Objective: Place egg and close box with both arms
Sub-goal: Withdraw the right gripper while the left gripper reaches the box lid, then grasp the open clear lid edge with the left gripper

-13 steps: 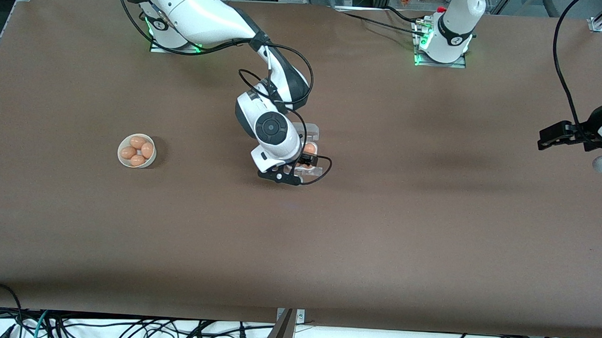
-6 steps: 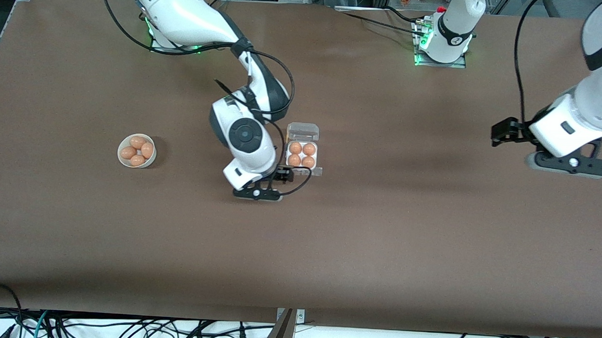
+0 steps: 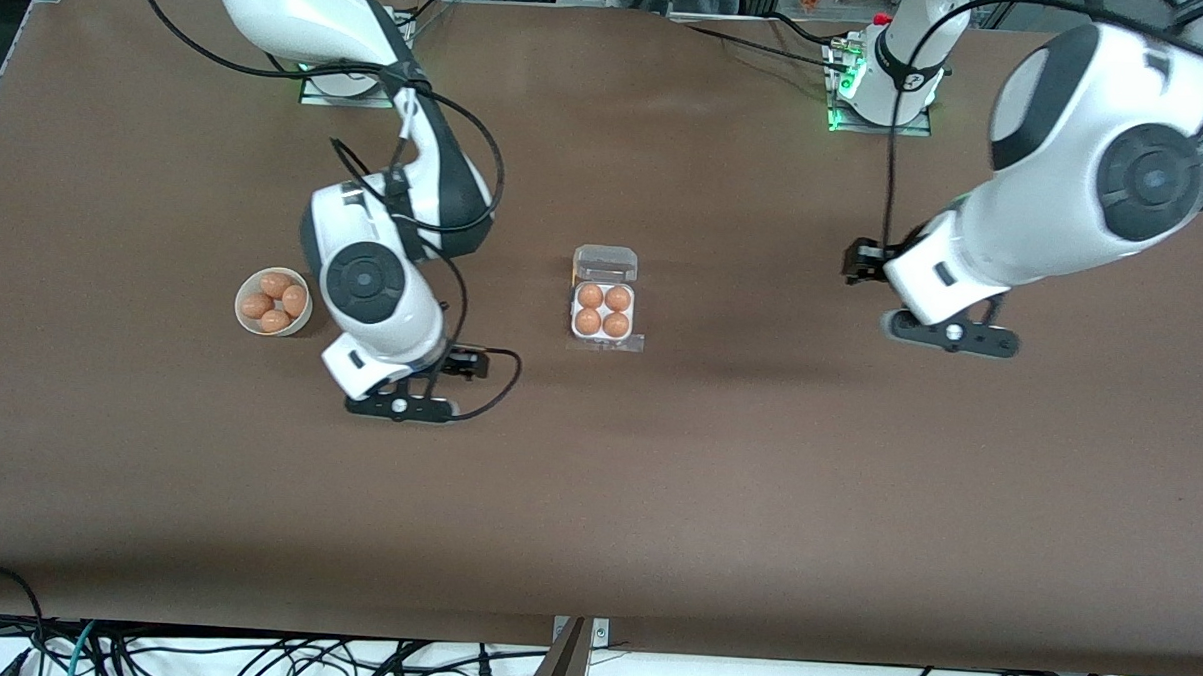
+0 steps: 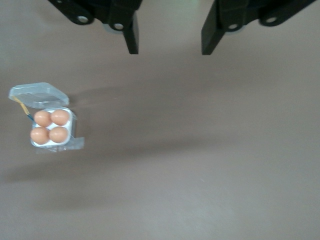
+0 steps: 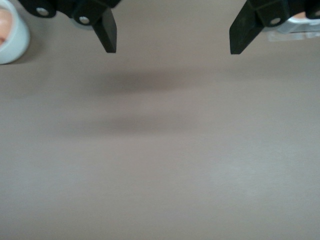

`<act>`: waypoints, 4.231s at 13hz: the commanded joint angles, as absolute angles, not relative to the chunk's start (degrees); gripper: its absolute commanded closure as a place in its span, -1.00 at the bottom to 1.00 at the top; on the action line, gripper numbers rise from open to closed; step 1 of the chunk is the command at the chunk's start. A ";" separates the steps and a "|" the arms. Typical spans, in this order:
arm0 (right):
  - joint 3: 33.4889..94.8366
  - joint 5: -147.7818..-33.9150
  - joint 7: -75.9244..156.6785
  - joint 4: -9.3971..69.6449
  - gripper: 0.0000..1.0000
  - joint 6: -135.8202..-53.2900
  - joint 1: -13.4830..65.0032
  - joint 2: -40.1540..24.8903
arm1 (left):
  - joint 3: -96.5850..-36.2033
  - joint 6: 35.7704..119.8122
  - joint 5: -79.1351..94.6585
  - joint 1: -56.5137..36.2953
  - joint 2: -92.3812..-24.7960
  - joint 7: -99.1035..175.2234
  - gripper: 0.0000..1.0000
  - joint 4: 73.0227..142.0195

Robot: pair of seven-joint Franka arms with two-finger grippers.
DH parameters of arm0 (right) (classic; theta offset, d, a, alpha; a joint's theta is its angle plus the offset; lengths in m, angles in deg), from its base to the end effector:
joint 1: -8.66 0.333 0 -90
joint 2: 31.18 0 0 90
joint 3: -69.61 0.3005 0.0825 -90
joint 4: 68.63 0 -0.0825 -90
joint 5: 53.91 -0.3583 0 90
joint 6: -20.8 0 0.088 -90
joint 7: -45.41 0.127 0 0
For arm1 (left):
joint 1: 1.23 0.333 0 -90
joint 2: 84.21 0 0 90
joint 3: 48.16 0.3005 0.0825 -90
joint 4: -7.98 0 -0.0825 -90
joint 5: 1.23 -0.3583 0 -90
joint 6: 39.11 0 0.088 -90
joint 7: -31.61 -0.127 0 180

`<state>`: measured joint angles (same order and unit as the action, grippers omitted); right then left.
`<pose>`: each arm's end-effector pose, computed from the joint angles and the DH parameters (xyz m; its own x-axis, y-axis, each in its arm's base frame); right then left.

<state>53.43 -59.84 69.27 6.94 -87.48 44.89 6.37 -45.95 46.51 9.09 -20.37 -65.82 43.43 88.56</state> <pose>0.6278 0.2809 0.3343 0.9983 -0.0524 -0.0248 -0.0499 -0.9945 0.0925 0.5628 -0.1993 0.4758 0.9614 -0.0946 -0.2585 -0.0668 -0.9912 0.1144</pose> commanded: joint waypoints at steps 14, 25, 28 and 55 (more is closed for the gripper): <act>48.26 -61.91 45.06 8.18 -1.00 -67.19 32.13 -9.29 | -45.34 48.08 29.00 -33.65 -52.13 58.94 0.92 87.26; 69.35 -52.33 48.84 25.41 -1.00 -75.71 11.83 -31.71 | -45.34 48.17 31.73 -41.39 -47.65 63.25 0.99 87.53; 71.79 -52.60 49.72 25.58 -1.00 -74.12 9.56 -32.41 | -45.34 48.25 31.73 -43.42 -45.81 65.01 0.99 87.35; 72.78 -52.86 48.84 25.32 -1.00 -74.47 8.57 -30.66 | -40.95 50.55 29.36 -44.65 -46.15 70.37 0.91 81.55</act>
